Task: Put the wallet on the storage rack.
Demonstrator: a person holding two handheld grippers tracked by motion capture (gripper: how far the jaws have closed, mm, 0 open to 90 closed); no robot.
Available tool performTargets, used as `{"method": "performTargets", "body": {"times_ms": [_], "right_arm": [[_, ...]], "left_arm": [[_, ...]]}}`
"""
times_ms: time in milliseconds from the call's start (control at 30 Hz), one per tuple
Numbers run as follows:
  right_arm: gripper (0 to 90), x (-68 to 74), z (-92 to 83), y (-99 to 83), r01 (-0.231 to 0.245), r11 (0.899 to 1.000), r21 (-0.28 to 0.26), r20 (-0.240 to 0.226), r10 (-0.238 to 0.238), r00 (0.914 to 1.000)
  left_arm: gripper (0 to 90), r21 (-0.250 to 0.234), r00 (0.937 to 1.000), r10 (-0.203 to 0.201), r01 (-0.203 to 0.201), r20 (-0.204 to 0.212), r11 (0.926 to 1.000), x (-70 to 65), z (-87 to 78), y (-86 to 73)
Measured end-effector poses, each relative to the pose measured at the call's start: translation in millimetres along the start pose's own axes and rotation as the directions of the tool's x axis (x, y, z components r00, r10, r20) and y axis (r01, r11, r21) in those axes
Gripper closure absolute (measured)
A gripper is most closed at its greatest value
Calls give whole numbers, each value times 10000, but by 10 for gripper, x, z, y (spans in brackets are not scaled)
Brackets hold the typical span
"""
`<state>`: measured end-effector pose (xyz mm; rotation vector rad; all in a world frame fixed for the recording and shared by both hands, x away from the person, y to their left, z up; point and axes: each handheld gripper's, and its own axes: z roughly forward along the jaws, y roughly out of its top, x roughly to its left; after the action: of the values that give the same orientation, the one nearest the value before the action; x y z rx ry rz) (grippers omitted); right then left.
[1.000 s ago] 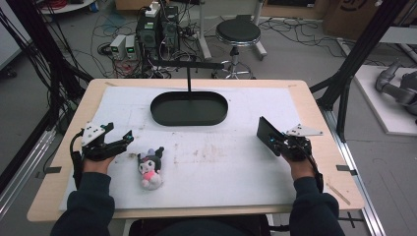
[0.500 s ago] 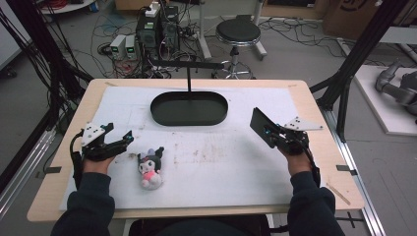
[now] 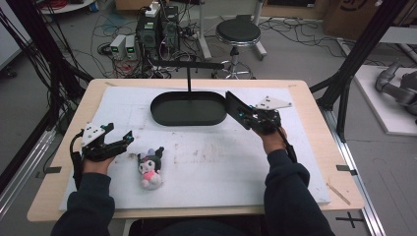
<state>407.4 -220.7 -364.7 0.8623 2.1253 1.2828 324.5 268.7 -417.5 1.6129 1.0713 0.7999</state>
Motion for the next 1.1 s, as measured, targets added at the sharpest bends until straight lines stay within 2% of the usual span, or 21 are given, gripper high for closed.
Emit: {"method": "performTargets", "body": {"times_ms": [33,67,300,367,400,600,633,800,1000,1100], "right_arm": [[775,0,0,0,0,10000,0,0,0,10000],[775,26,124,44,67,9999,88,-81,-66,9999],[775,123,500,206,246,9997,14,-357,-245,9991],[775,133,535,225,297,9996,-22,-362,-298,9989],[775,159,638,279,412,9991,-49,-418,-414,9983],[775,190,903,310,379,9991,190,-409,-371,9985],[775,190,903,310,379,9991,190,-409,-371,9985],[775,179,1126,317,392,9986,348,41,-394,9992],[775,144,1295,227,58,9983,580,489,-86,9988],[775,159,1365,183,150,9973,721,794,-208,9966]], "left_arm": [[232,0,10000,0,0,0,10000,0,0,0],[232,2,10000,-15,15,9,10000,-1,-1,-1],[232,-20,10000,-28,28,63,10000,-2,-2,-4],[232,-29,10000,-29,29,64,10000,4,-4,-7],[232,-29,10000,-21,21,59,10000,7,-5,-7],[232,-28,9999,-62,62,114,10000,-1,-7,-13],[232,-28,9999,-62,62,114,10000,-1,-7,-13],[233,-33,9999,-48,49,148,10000,-7,-7,-13],[233,-29,9999,-76,76,145,10000,-1,-9,-18],[233,-23,9999,-85,85,148,10000,-3,-11,-19]]}}
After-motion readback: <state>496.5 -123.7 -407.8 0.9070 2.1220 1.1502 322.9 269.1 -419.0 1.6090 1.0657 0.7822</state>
